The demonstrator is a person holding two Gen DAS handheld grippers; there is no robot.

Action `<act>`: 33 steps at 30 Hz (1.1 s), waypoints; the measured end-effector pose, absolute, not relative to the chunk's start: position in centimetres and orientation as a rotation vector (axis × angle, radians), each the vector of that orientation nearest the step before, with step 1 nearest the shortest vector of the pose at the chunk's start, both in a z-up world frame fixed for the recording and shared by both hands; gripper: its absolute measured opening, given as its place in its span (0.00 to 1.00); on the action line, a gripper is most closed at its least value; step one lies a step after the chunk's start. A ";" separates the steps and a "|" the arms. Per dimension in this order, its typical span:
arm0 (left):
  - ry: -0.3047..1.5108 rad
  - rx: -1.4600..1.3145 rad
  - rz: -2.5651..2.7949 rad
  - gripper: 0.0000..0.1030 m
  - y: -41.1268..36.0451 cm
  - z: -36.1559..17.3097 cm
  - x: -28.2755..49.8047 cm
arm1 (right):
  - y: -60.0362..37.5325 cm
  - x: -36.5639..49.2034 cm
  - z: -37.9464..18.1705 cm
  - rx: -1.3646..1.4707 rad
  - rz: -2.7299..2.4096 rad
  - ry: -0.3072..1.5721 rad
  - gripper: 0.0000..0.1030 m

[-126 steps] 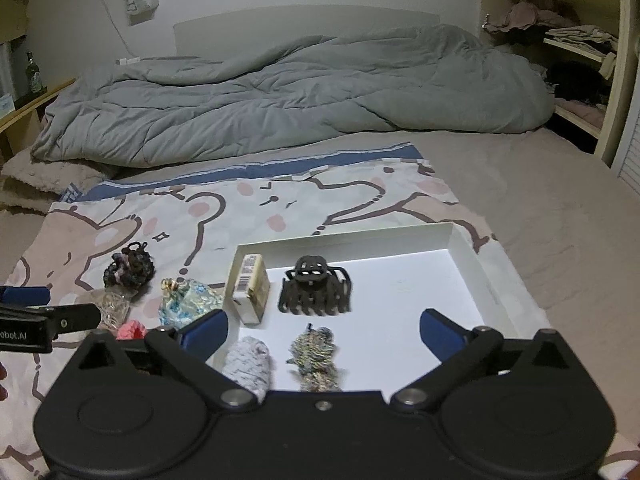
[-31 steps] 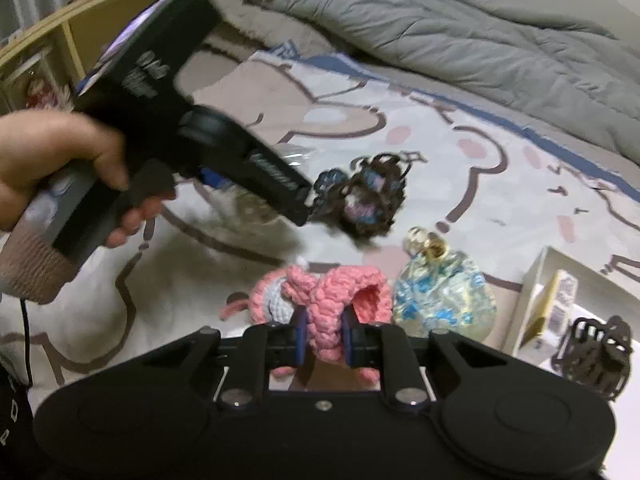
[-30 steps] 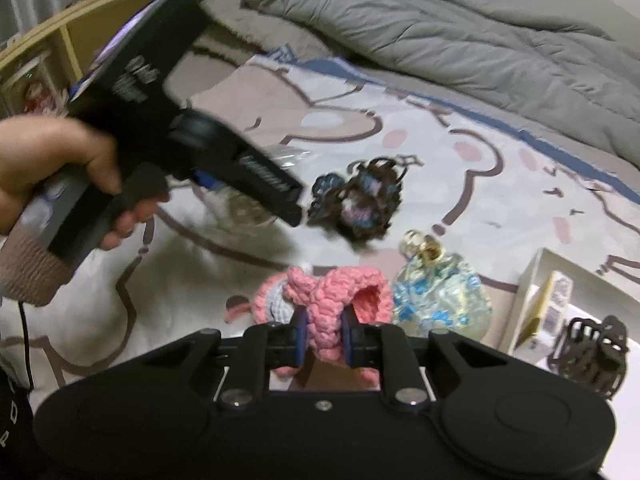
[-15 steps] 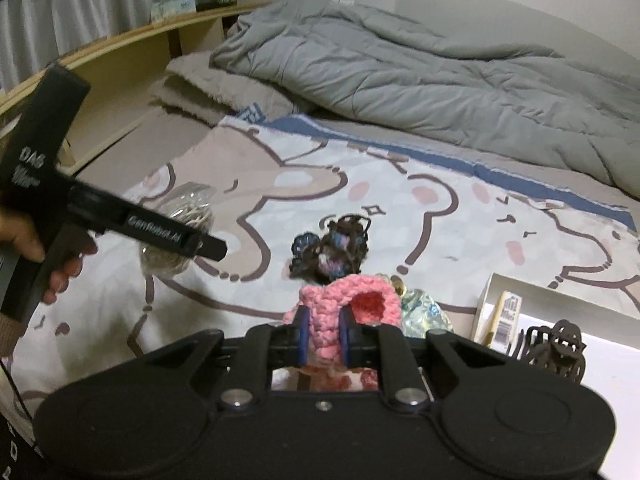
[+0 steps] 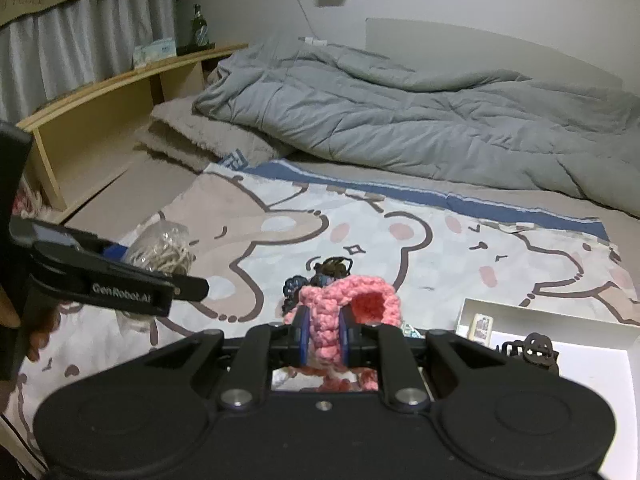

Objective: Organize objects
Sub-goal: 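Lift and carry the rubber band bag and pink doll toward the white box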

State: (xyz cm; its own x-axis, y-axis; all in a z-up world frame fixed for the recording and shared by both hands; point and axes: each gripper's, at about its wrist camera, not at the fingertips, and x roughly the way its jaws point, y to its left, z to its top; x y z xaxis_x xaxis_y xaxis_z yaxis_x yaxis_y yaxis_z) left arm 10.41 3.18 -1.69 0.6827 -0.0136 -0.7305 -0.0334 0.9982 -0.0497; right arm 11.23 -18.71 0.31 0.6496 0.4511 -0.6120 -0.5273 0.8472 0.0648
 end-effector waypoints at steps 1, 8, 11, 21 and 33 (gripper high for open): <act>0.817 -0.063 0.011 0.67 3.2 -1.6 10.3 | -18.8 11.1 0.5 -0.120 0.555 0.654 0.15; 0.801 -0.074 0.014 0.67 2.8 -1.2 9.9 | -19.4 10.2 1.7 -0.111 0.533 0.625 0.15; 0.794 -0.077 0.015 0.67 2.6 -1.1 9.9 | -20.0 10.0 2.1 -0.103 0.517 0.615 0.15; 0.755 -0.085 -0.009 0.67 0.4 -0.1 10.6 | -23.1 10.4 2.4 -0.047 0.445 0.602 0.15; 0.711 -0.058 -0.063 0.67 -3.7 0.8 11.6 | -27.7 12.1 3.0 0.049 0.341 0.591 0.12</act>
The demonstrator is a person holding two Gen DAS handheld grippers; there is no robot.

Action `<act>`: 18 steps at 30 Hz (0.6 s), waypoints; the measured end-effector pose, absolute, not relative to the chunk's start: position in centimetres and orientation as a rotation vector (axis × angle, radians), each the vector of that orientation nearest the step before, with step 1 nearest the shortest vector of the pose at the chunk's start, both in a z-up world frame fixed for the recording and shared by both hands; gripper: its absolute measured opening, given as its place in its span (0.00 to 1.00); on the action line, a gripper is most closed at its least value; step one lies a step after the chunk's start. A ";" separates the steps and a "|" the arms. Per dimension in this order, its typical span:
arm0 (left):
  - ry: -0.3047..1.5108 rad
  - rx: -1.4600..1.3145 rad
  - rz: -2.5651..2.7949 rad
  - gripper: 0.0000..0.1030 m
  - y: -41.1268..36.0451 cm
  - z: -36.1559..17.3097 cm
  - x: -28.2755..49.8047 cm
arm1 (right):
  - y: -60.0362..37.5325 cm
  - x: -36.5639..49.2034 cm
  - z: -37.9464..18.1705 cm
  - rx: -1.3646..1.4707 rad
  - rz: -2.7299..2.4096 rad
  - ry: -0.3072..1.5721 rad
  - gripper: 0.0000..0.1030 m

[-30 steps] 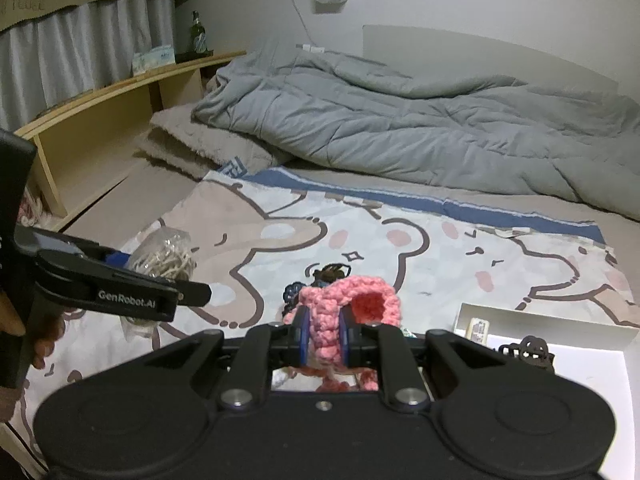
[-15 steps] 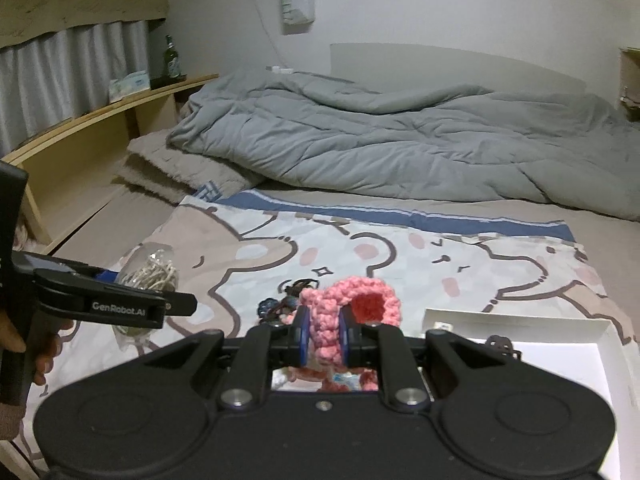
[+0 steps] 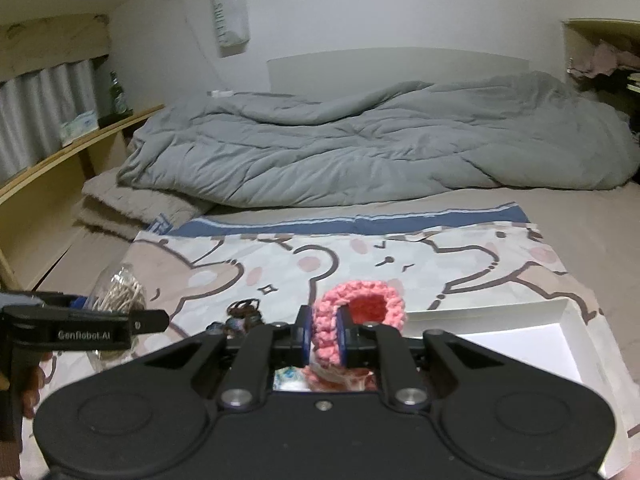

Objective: Organize objects
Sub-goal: 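Lift and carry the rubber band bag and pink doll toward the white box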

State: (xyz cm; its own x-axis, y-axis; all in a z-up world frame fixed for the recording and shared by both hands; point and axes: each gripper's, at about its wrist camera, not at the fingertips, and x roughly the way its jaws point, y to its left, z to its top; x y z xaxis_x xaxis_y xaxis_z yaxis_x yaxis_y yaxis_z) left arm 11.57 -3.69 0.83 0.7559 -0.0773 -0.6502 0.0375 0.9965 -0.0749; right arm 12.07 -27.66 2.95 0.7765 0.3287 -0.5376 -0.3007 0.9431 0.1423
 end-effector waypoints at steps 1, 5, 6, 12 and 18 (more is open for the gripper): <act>0.706 -0.056 -0.069 0.67 -4.1 1.0 11.7 | -27.9 12.2 3.0 0.053 0.337 0.588 0.12; 0.687 -0.062 -0.096 0.67 -5.3 1.7 12.2 | -29.0 12.4 3.4 0.060 0.326 0.573 0.11; 0.684 -0.065 -0.102 0.67 -5.5 1.9 12.4 | -29.2 12.4 3.6 0.063 0.326 0.570 0.11; 0.677 -0.054 -0.130 0.67 -7.5 2.8 14.2 | -31.3 13.4 4.5 0.074 0.303 0.555 0.11; 0.689 -0.001 -0.207 0.67 -11.2 3.3 16.3 | -35.2 16.0 4.2 0.127 0.214 0.555 0.11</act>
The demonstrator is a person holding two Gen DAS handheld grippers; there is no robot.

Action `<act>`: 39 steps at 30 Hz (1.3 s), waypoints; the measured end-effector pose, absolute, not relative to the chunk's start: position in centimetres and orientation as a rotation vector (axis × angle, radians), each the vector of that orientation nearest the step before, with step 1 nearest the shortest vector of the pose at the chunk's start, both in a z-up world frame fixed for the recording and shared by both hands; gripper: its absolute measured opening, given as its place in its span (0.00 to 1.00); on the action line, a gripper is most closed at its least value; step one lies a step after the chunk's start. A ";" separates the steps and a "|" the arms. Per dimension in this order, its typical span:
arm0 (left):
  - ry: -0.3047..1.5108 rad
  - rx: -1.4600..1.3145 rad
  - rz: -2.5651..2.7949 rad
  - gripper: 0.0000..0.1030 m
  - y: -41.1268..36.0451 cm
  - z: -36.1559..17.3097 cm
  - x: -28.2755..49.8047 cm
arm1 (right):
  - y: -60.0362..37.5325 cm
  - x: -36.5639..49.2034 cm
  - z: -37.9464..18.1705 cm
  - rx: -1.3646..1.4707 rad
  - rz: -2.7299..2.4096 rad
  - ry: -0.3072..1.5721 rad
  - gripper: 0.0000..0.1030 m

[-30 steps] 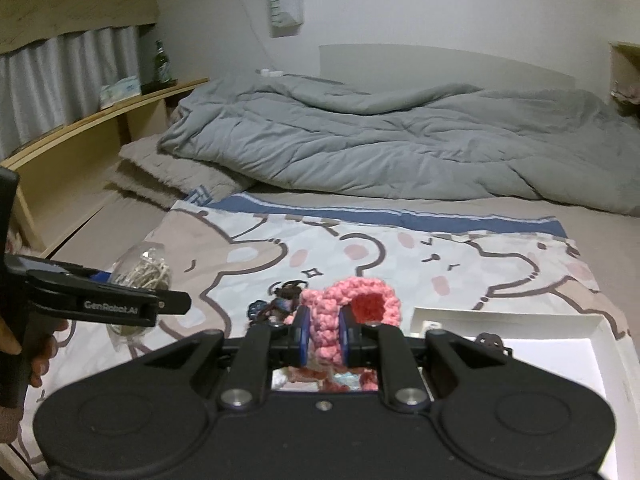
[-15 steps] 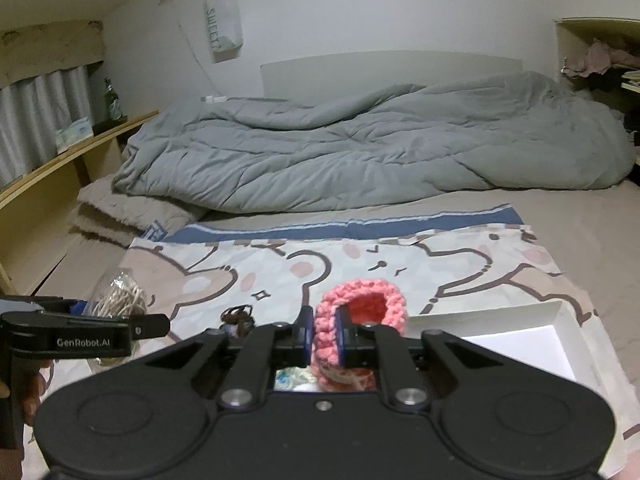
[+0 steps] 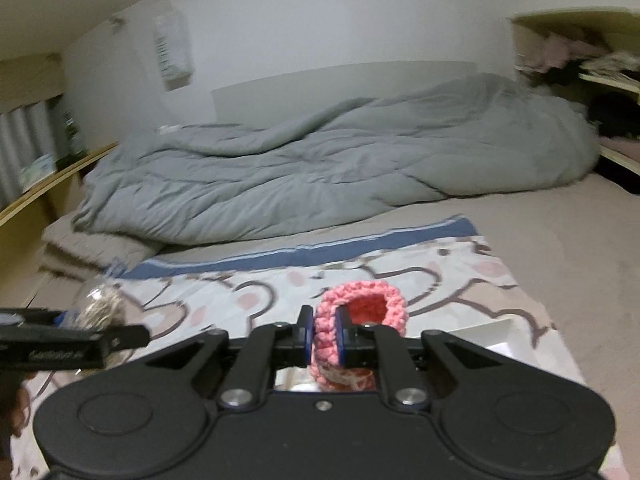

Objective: Organize objects
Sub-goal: 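Lift and carry the rubber band bag and pink doll toward the white box, then lower the doll into the box with right tool while left tool lowers the bag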

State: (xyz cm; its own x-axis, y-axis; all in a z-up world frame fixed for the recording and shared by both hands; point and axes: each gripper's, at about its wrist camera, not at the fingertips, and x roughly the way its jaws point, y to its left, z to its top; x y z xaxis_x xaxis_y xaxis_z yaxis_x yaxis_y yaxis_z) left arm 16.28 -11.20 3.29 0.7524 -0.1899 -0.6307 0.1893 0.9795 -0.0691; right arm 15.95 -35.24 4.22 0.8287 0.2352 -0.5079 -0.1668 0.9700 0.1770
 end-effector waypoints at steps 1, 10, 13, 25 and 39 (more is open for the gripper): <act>0.691 0.000 -0.228 0.67 -12.0 3.3 16.6 | -36.1 16.6 4.0 0.145 0.193 0.557 0.11; 0.770 -0.034 -0.390 0.67 -19.6 1.0 19.9 | -42.4 20.5 0.6 0.264 0.056 0.589 0.11; 0.807 -0.064 -0.440 0.67 -21.9 -0.6 20.7 | -44.0 21.4 -0.5 0.305 0.014 0.596 0.11; 0.991 -0.173 -0.547 0.67 -25.9 -7.7 23.7 | -45.5 25.0 -4.8 0.356 -0.073 0.485 0.11; 1.017 -0.099 -0.704 0.71 -30.2 -11.5 24.6 | -47.4 25.4 -8.2 0.360 -0.100 0.854 0.20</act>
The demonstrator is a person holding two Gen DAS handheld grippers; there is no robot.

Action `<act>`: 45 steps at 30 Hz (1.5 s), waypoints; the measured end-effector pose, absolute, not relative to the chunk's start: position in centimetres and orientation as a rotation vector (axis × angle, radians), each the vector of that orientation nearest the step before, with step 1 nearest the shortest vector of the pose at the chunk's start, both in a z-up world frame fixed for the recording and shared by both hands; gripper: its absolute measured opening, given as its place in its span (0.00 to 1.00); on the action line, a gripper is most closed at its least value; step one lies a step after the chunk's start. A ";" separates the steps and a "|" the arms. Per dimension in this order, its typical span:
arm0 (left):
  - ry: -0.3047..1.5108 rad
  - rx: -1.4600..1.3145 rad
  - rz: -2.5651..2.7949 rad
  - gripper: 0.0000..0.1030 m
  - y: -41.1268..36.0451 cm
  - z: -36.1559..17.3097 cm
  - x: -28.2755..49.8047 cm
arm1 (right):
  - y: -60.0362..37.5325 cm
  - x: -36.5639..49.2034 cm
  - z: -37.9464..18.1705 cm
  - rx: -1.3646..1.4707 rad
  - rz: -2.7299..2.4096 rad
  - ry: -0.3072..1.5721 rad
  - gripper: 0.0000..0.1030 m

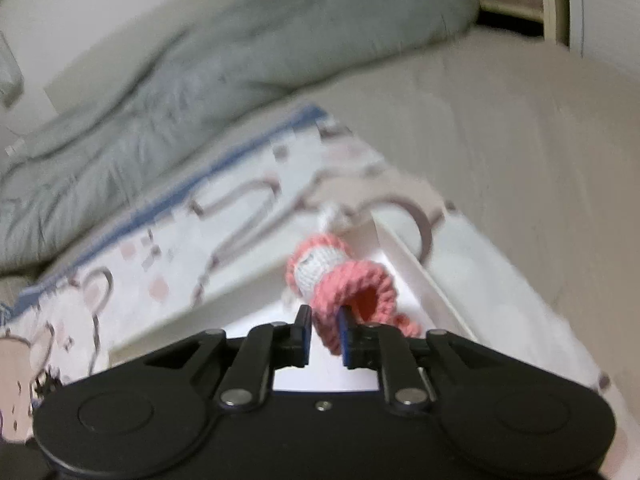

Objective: Organize objects
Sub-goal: 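Lower the doll into the box with right tool while left tool lowers the bag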

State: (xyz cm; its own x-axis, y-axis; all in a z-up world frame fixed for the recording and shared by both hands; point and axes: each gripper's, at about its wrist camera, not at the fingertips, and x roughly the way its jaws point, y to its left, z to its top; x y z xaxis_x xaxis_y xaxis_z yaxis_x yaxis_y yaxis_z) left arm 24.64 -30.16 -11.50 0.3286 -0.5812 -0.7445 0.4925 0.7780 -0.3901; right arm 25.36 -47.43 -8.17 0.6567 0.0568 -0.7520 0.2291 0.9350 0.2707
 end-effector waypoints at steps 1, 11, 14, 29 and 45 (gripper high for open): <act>1.012 -0.080 -0.712 0.79 -30.4 -11.7 24.6 | -47.6 25.2 -8.3 0.365 -0.112 0.870 0.33; 1.024 0.032 -0.742 0.91 -30.2 -12.0 23.6 | -47.9 24.2 -7.4 0.359 -0.145 0.871 0.53; 1.031 0.078 -0.751 0.91 -30.1 -11.8 23.1 | -48.0 24.1 -7.2 0.363 -0.143 0.870 0.53; 1.010 0.278 -0.871 0.56 -31.8 -11.9 21.7 | -48.2 23.5 -6.6 0.375 -0.111 0.857 0.53; 0.865 0.307 -0.686 0.77 -31.9 -12.2 24.1 | -49.0 23.5 -6.7 0.397 -0.115 0.850 0.53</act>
